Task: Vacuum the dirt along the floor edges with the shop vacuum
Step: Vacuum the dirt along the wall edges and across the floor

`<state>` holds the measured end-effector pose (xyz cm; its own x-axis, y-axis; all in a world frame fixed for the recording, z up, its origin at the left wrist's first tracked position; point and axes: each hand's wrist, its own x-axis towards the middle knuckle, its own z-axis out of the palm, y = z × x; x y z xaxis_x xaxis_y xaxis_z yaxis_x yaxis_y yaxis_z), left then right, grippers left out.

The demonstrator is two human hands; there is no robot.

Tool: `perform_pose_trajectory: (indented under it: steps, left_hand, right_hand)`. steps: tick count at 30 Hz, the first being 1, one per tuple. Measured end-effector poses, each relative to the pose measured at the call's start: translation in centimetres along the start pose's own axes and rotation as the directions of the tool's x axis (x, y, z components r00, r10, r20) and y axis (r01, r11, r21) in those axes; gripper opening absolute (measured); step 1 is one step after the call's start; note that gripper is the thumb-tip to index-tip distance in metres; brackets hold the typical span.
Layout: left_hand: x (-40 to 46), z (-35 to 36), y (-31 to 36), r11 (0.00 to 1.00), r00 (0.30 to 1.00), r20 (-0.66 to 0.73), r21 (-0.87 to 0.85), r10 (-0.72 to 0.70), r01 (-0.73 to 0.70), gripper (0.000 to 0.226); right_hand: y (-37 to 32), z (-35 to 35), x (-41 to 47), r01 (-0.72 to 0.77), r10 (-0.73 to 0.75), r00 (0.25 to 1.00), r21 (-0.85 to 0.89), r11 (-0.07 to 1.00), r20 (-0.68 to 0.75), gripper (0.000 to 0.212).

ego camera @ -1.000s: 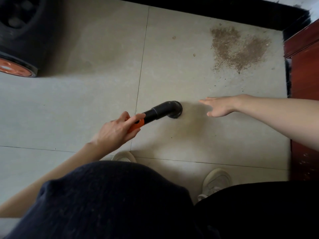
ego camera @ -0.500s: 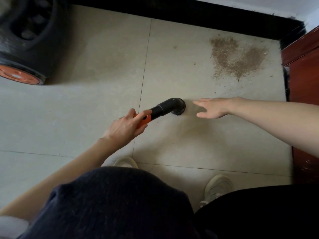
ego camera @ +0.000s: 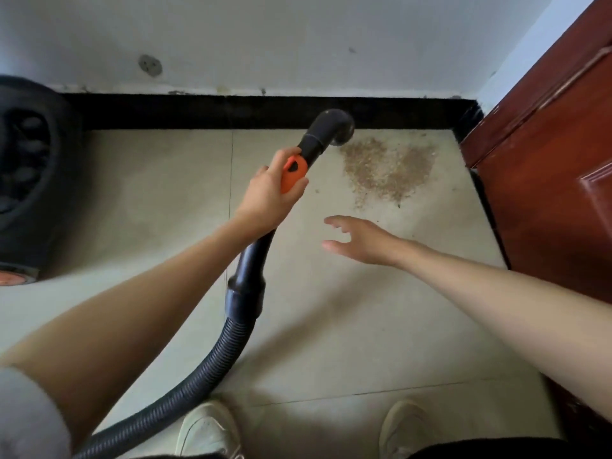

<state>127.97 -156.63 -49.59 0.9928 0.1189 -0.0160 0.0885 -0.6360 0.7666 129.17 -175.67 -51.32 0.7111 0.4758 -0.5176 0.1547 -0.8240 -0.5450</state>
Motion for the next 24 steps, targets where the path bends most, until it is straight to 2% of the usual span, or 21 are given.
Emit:
perform_pose_trajectory:
  steps: [3,5,8,10,11,12,14,15,17,24]
  left_hand:
    - [2.7,0.3,3.2,0.995,0.999,-0.048,-0.103,0.004,-0.009,0.045]
    - [4.0,0.4,5.0,0.986,0.997,-0.079,-0.166,0.0,-0.013,0.044]
    - [6.1,0.2,6.8,0.967,0.989,-0.136,-0.254,-0.055,0.019,0.042]
    - [7.3,0.0,7.6,0.937,0.978,-0.153,-0.34,-0.143,0.083,0.042]
    - [7.7,0.0,8.1,0.919,0.97,-0.16,-0.377,-0.184,0.112,0.042]
    - [8.0,0.2,8.3,0.904,0.961,-0.169,-0.404,-0.22,0.136,0.042]
    - [8.0,0.7,8.3,0.875,0.938,-0.192,-0.451,-0.288,0.176,0.042]
    - [8.0,1.1,7.9,0.854,0.922,-0.197,-0.477,-0.332,0.205,0.042]
    - [7.5,1.8,6.4,0.804,0.881,-0.189,-0.521,-0.434,0.285,0.042]
    - [7.0,4.7,4.4,0.718,0.825,-0.114,-0.568,-0.554,0.403,0.05]
  right_hand:
    - [-1.6,0.0,0.5,0.02,-0.031,0.999,0.238,0.971,0.043,0.069]
    - [-2.3,-0.6,0.7,0.023,-0.054,0.996,0.371,0.928,0.073,0.059]
    - [-2.3,-1.8,0.3,-0.047,-0.078,0.981,0.605,0.795,0.178,0.025]
    - [-2.1,-1.5,-0.1,-0.118,-0.129,0.955,0.741,0.661,0.267,0.024]
    - [-2.1,-1.3,-0.3,-0.12,-0.135,0.958,0.78,0.615,0.254,0.025]
    - [-2.2,-1.0,-0.5,-0.095,-0.113,0.973,0.796,0.597,0.201,0.024]
    - [-2.3,-0.8,-0.7,-0.008,-0.009,1.0,0.754,0.657,0.019,0.03]
    - [-2.2,-0.5,-0.8,0.025,0.038,0.997,0.714,0.7,-0.071,0.033]
    - [-1.6,0.1,-1.1,0.037,0.098,0.981,0.664,0.747,-0.165,0.038]
    - [0.9,-0.6,-1.8,0.021,0.067,0.988,0.555,0.832,-0.138,0.036]
